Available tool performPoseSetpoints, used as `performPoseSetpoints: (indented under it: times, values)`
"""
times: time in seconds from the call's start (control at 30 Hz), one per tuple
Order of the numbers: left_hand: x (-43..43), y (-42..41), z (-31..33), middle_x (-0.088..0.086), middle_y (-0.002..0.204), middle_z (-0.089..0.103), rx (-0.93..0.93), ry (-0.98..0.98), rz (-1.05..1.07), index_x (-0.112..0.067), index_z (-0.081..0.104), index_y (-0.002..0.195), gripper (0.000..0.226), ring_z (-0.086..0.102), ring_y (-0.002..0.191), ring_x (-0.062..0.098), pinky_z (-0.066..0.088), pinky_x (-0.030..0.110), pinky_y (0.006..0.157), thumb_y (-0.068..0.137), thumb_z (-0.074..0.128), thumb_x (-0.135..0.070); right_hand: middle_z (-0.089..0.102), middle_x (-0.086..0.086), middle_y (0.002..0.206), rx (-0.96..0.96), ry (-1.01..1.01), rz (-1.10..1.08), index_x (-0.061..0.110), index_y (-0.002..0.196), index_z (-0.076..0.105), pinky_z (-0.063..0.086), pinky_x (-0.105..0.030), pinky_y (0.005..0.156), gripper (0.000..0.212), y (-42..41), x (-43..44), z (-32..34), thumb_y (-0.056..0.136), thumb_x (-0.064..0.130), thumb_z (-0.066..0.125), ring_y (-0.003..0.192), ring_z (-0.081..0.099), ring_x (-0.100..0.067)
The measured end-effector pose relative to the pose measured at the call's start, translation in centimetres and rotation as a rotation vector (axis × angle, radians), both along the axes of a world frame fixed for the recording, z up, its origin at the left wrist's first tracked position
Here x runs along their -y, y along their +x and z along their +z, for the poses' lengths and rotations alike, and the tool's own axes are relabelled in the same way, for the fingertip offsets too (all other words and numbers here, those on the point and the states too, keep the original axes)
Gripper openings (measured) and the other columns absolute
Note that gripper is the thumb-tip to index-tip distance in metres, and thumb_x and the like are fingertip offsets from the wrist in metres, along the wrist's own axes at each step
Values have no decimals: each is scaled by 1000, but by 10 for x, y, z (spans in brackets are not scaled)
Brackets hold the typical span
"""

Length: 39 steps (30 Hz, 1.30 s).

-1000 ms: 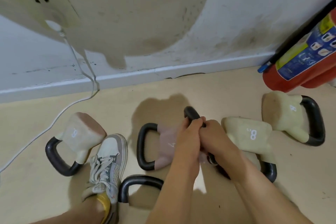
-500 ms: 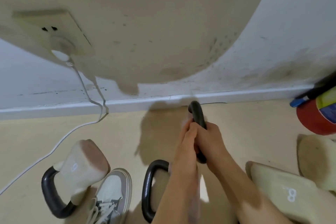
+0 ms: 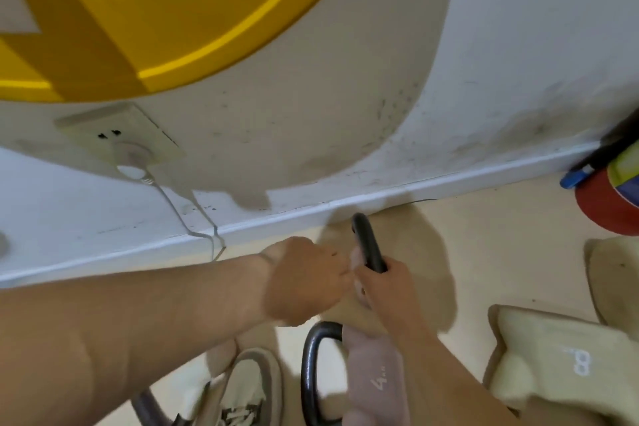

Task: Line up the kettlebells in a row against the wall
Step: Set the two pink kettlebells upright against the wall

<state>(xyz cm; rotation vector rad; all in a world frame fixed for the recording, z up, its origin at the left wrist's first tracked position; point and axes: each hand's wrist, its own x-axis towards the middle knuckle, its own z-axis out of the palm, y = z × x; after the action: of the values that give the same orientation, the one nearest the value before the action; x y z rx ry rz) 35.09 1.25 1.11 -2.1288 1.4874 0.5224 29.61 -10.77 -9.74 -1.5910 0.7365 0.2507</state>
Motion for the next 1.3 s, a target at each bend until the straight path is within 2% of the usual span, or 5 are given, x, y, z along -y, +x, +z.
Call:
performPoseSetpoints:
  times: [0.17,0.37,0.83,1.17,1.3]
  values:
    - [24,14,-26,7,85,65,-410,-363,681,-8,60,93,30,52,68,13,44,30,62,99,39,-29,44,7,47,14,-25,-132,23,61,53,33,-14,41,25,-30,-10,-19,83,16,64,40,36,-5]
    - [44,-4,-89,1,98,75,-1215,-945,1713,-9,61,113,28,68,101,18,51,33,94,97,53,-30,62,14,57,131,-55,-134,19,95,65,40,-11,52,9,-26,-11,-28,87,17,66,51,56,4]
    - [14,36,-85,9,93,76,-1092,-1073,1691,6,64,109,36,68,93,21,49,33,85,102,45,-24,70,-1,100,267,-19,-14,17,111,67,44,-6,62,23,22,-31,-28,89,21,66,79,62,-4]
    - [13,37,-87,11,98,74,-951,-1071,1699,0,66,101,31,67,100,29,51,50,91,101,45,-23,60,7,81,323,110,44,18,102,63,43,-6,55,16,24,-34,-22,90,7,62,61,58,8]
    - [7,49,-86,13,94,74,-931,-1071,1670,-4,67,85,31,66,100,29,51,33,87,101,45,-18,51,5,76,346,84,39,24,88,56,41,-7,51,22,33,-48,-17,89,3,63,55,56,8]
